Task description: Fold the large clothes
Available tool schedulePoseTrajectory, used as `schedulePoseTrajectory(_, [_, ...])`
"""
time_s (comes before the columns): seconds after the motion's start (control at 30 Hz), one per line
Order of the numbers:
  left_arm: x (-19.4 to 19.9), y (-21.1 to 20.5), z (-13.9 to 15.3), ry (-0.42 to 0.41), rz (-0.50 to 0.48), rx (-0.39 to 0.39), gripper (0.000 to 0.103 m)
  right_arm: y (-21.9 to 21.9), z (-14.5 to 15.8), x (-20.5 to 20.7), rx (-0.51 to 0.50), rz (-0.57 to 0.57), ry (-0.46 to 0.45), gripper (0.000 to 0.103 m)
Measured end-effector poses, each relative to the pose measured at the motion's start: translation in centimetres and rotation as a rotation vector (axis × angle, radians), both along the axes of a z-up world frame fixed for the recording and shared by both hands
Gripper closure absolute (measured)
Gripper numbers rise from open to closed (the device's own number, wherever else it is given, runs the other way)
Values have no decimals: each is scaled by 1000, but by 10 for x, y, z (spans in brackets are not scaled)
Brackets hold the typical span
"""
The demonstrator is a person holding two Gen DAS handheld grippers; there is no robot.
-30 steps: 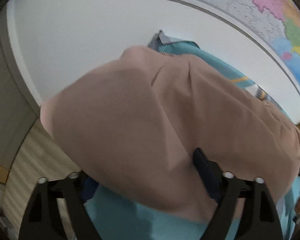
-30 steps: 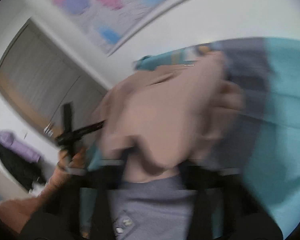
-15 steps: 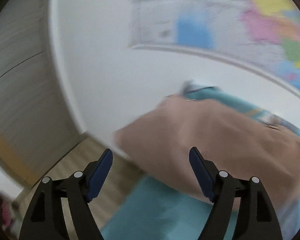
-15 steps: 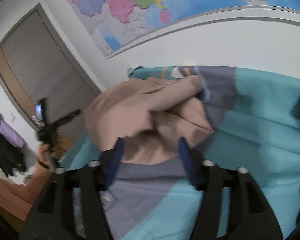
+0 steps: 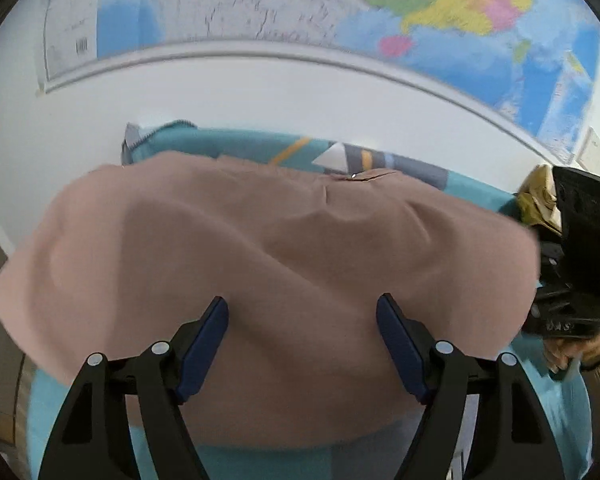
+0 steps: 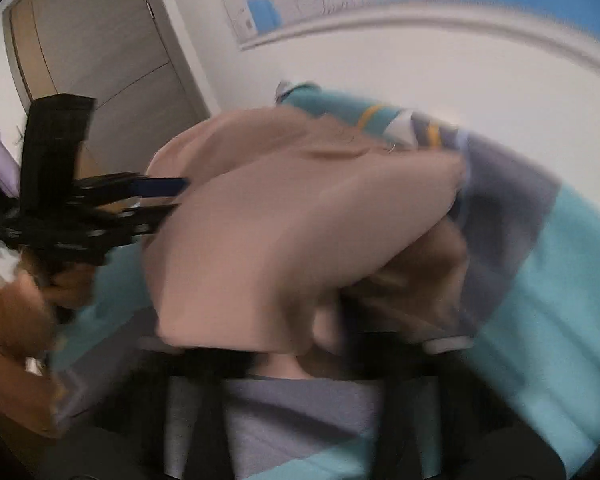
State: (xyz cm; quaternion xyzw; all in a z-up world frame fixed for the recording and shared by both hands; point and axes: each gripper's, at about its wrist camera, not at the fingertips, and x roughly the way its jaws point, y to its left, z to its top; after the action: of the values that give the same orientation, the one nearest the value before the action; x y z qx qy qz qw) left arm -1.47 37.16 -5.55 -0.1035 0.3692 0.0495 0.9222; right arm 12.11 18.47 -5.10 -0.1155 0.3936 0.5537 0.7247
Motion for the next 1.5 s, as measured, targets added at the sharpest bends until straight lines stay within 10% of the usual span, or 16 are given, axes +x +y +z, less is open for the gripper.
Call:
schedulePoseTrajectory(0.17, [10,2,-7,39,50,16,31,-62,11,-15,139,-15,78,99])
schedulePoseTrajectory(0.33, [17,2,-19,83,75,60,31,-88,-18,-33,-19,-64,133,91])
schedulePoseTrajectory(0.43, [17,-7,-21,99,85,118,31,-104,9,-32,39,-162,111,51])
schedulePoseTrajectory(0.57, [12,-8,-13,82,87,114,31,-100,56,-38,209,-170,66,51])
schedulePoseTrajectory(0.87, [6,-2,-9,87,111,99,30,-1,-8,-18,-115,-212,49,56])
schedulePoseTrajectory(1.03, [-44,37,15,6,209,83,21,-23,12,-27,-34,-217,44,49])
schedulePoseTrajectory(1.27, [-103,145,16,25,473,-75,17,-67,33,-18,102,-301,123,29])
schedulePoseTrajectory(1.5, [-69,187,-12,112,434,-278,16,-70,13,-7,103,-356,219,29])
